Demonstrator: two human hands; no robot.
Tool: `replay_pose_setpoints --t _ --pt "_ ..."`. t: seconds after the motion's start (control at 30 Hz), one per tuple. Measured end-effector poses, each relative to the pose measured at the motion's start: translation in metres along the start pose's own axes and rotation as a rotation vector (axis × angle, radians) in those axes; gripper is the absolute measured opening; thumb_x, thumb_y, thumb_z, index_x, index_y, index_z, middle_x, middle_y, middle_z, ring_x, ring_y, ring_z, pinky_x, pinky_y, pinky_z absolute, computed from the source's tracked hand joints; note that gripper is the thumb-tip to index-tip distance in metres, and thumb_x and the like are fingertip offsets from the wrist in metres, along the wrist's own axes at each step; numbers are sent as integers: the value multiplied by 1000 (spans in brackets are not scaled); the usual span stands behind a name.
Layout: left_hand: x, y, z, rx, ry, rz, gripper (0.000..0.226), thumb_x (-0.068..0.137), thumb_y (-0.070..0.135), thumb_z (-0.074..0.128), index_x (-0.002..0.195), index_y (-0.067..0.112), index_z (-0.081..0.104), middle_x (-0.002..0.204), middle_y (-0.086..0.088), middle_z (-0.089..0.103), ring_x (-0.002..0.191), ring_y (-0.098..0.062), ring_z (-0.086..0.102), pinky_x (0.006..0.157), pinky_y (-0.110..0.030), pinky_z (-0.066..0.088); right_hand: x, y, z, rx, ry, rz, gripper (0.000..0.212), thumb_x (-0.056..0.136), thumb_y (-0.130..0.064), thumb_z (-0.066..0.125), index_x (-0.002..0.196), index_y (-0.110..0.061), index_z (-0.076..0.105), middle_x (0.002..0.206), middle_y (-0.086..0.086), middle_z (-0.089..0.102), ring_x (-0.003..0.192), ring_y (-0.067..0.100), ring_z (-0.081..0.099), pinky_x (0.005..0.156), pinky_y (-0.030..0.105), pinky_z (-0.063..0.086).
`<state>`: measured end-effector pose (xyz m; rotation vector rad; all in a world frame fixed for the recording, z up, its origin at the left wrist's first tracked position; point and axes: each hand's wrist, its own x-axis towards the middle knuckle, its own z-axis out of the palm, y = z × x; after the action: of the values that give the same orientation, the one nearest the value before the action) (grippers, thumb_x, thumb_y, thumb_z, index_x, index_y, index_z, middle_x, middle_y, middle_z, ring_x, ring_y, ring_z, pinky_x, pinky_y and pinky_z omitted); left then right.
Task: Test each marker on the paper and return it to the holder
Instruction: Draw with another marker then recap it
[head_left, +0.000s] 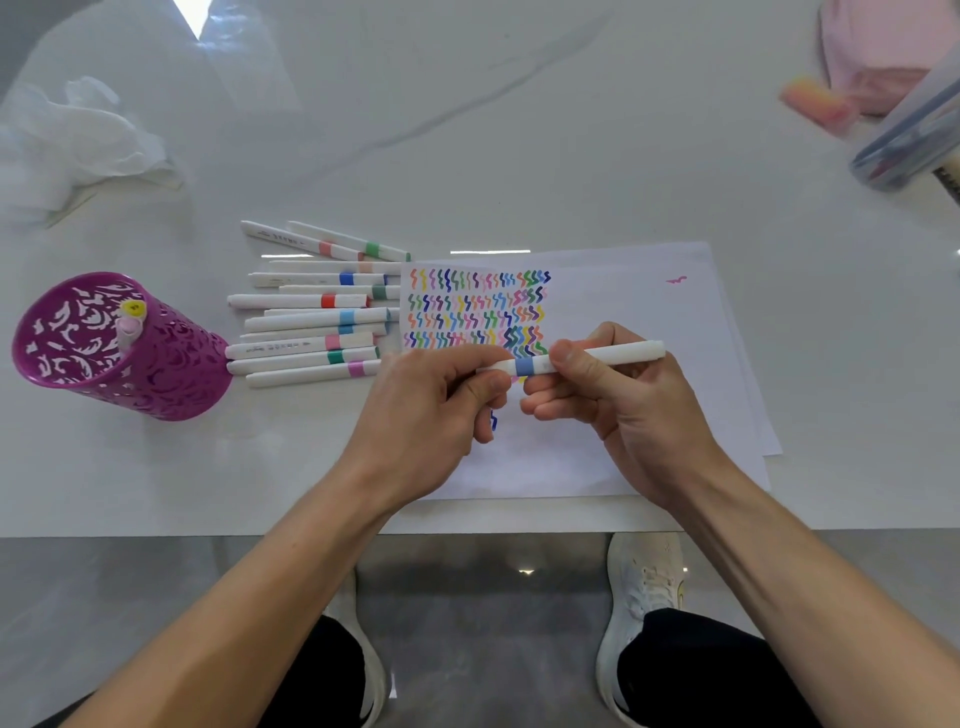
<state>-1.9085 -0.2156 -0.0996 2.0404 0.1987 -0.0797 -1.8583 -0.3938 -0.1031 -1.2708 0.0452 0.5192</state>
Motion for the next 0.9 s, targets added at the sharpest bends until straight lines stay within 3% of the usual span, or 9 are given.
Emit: replay_pose_setpoints --t 0.23,0.43,0.57,0.67,0.77,0.9 --pt "5 5 -14 -67 -28 41 10 97 18 63 97 16 73 75 4 71 62 -11 66 56 -21 53 4 -3 4 22 2 10 17 80 -18 73 88 -4 69 81 20 75 67 28 75 60 26 60" --pt "8 8 -28 -405 181 -7 8 93 12 67 96 6 71 77 -5 73 66 -15 67 61 -28 54 8 0 2 -25 43 31 27 79 -28 75 95 -7 70 73 12 70 60 23 66 56 27 55" --pt "6 6 -42 -418 344 40 5 95 9 66 93 8 70 82 -3 77 73 -21 73 68 -31 58 10 8 -4 -489 156 -117 13 91 -28 76 91 -16 71 64 7 70 51 18 61 50 27 49" --pt "0 6 -53 -391 471 88 4 95 10 66 93 13 69 88 -1 78 86 -21 76 79 -38 61 7 16 -6 -864 223 -267 12 93 -33 74 87 -24 70 61 -3 67 55 11 62 58 27 51" --pt "-8 6 -60 -248 570 166 5 94 17 68 99 13 68 96 -5 77 93 -18 75 83 -46 61 5 24 -6 -1090 226 -328 10 93 -34 72 89 -26 69 65 -12 64 63 10 62 63 32 53" --pt "-20 10 -68 -126 695 192 13 95 22 68 107 16 69 99 1 75 92 -10 74 80 -30 61 3 34 -4 -1245 214 -388 11 92 -30 70 85 -25 64 71 -12 62 66 15 61 63 34 52"
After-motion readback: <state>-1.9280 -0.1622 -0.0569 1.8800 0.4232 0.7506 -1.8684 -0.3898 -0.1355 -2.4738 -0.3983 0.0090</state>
